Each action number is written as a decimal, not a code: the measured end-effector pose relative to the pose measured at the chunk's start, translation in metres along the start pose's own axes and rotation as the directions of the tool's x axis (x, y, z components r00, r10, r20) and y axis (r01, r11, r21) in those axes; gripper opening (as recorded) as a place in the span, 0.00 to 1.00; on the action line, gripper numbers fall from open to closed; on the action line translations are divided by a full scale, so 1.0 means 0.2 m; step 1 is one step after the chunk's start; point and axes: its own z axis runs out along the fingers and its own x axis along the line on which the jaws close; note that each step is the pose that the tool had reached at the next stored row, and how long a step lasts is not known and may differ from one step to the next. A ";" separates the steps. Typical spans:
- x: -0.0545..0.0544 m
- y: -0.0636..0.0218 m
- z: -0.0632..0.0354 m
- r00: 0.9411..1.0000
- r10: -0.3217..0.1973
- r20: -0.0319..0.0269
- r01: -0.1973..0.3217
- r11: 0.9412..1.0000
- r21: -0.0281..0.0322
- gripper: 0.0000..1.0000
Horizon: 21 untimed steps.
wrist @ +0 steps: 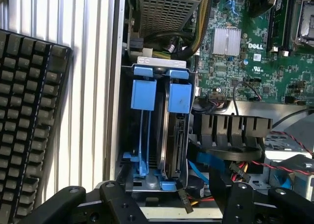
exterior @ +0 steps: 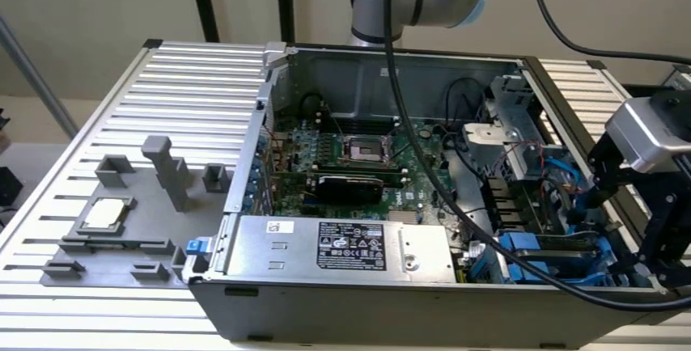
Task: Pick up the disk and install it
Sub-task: 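Insert the first disk wire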
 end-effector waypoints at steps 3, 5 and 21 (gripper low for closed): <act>0.01 -0.015 -0.001 1.000 -0.002 0.003 0.002 1.000 -0.001 0.71; 0.01 -0.022 -0.001 1.000 -0.006 0.004 0.006 1.000 -0.002 0.63; 0.01 -0.028 0.000 0.994 -0.107 0.022 0.107 0.994 -0.011 0.38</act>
